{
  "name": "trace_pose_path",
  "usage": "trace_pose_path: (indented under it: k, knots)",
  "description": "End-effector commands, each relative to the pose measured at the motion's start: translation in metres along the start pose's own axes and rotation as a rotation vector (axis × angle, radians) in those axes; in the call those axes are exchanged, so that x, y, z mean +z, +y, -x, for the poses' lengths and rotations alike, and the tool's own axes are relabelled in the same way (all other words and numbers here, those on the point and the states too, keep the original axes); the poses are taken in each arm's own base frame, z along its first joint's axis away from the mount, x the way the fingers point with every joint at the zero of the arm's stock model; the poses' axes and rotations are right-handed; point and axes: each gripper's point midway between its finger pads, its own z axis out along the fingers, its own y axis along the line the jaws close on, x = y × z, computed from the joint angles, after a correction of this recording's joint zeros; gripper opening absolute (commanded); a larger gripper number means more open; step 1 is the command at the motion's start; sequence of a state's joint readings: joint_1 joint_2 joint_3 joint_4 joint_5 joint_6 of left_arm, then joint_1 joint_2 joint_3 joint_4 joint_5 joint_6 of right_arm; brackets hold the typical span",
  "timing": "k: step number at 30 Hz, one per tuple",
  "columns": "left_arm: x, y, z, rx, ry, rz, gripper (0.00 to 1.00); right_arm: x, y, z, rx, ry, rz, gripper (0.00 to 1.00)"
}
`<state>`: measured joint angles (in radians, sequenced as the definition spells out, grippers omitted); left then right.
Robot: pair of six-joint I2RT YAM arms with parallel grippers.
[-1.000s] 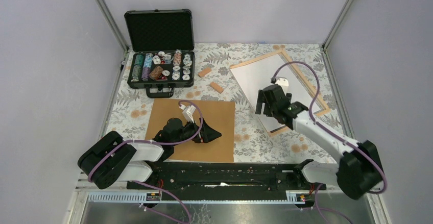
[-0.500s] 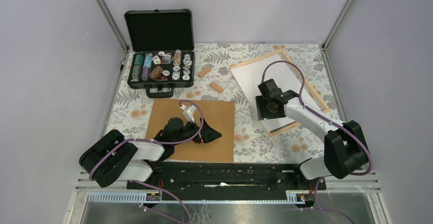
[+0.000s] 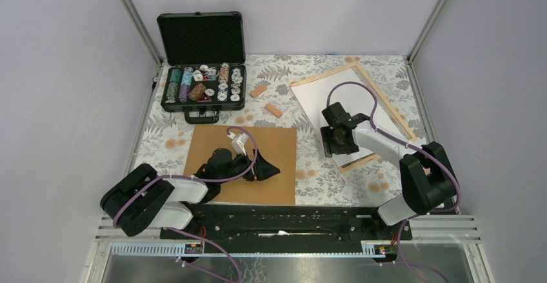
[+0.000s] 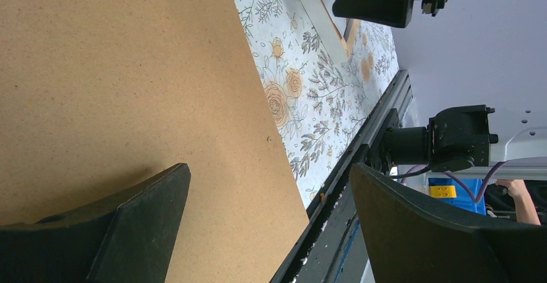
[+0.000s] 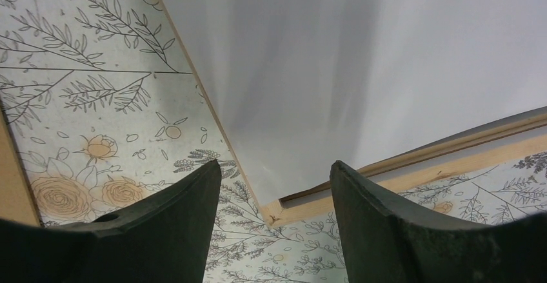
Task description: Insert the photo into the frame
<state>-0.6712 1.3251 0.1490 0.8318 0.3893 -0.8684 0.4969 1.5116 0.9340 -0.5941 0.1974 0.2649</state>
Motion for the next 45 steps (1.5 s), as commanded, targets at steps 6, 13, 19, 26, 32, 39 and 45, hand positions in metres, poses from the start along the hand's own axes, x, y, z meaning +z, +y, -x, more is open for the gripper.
trace_pose_path:
  k: [6, 13, 19, 26, 32, 39, 45]
  knots:
    - [0.003, -0.014, 0.011, 0.038, -0.032, -0.051, 0.99, 0.004, 0.001, 0.003, -0.016, 0.025, -0.046, 0.69]
    - [0.003, -0.014, 0.011, 0.038, -0.035, -0.054, 0.99, -0.005, 0.000, 0.008, -0.020, -0.001, -0.052, 0.66]
    - [0.003, -0.014, 0.011, 0.038, -0.034, -0.055, 0.99, -0.008, -0.005, 0.008, -0.011, -0.014, -0.076, 0.67]
    - [0.002, -0.015, 0.012, 0.040, -0.040, -0.057, 0.99, 0.003, -0.004, 0.004, -0.024, 0.023, -0.088, 0.67]
    - [0.002, -0.015, 0.012, 0.040, -0.038, -0.058, 0.99, 0.008, -0.006, 0.002, -0.029, 0.035, -0.109, 0.66]
    - [0.002, -0.015, 0.012, 0.040, -0.037, -0.058, 0.99, 0.009, -0.005, 0.002, -0.014, 0.032, -0.107, 0.66]
    - [0.002, -0.015, 0.012, 0.039, -0.037, -0.056, 0.99, -0.013, -0.006, 0.010, 0.077, -0.040, -0.092, 0.67]
